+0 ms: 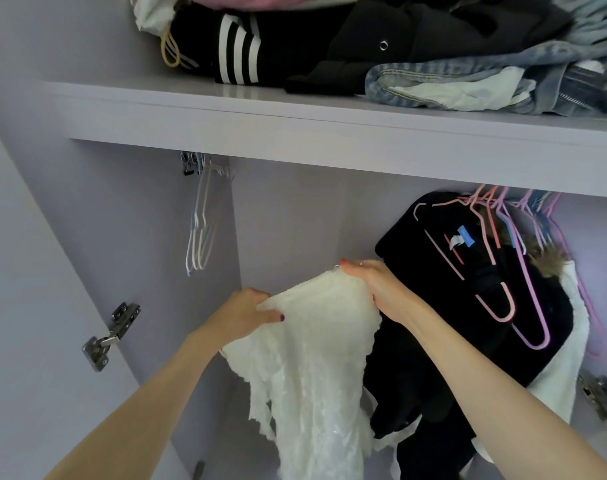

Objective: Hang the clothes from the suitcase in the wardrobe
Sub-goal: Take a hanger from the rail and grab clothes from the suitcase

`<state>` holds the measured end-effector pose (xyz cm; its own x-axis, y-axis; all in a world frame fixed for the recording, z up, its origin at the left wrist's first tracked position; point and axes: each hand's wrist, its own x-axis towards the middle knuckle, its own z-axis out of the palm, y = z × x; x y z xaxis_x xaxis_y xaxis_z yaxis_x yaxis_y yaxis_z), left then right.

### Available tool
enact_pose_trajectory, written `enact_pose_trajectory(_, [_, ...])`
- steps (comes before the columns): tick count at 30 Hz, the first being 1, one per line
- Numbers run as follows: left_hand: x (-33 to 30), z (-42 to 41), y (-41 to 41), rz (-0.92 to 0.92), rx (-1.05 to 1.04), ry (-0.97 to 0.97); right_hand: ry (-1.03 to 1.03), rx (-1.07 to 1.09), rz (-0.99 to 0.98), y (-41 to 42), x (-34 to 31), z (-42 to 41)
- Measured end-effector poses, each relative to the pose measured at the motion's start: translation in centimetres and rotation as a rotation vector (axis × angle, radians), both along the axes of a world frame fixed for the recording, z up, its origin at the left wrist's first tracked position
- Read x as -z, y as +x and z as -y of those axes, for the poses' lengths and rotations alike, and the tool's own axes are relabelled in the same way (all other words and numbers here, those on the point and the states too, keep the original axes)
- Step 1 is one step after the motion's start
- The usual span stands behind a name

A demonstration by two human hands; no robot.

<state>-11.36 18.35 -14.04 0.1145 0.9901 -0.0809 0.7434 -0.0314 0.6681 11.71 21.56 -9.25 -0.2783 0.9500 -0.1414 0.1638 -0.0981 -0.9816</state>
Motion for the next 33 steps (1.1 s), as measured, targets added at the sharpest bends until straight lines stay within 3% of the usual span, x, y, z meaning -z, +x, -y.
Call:
enact_pose_trajectory(3, [-0.4,-0.4,0.5,-0.006,0.0,0.054,-0.015,-0.025,0.129,0.4,0.3,0.5])
enact_pose_trajectory(7, [0.1,-0.1,0.1,-0.094,0.145,-0.065,0.028,0.079,0.085,1.1,0.2,0.4])
enact_pose_trajectory(14, [2.0,1.2,-1.2,-0.301,0.132,-0.189,0.117,0.21,0.17,0.1,0.9,0.0])
enact_pose_trajectory(21, [3.4,2.6,-2.4,-0.211,0.04,-0.349,0.098,0.255,0.107,0.3,0.4,-0.3])
enact_pose_trajectory(29, [5.1,3.4,-2.4,-0.172,-0.008,-0.236,0.057,0.241,0.137,0.7,1.9,0.2])
enact_pose_trajectory(33, [5.6,3.6,-2.8,-0.104,-0.127,-0.186,0.02,0.25,0.109,1.2,2.0,0.1])
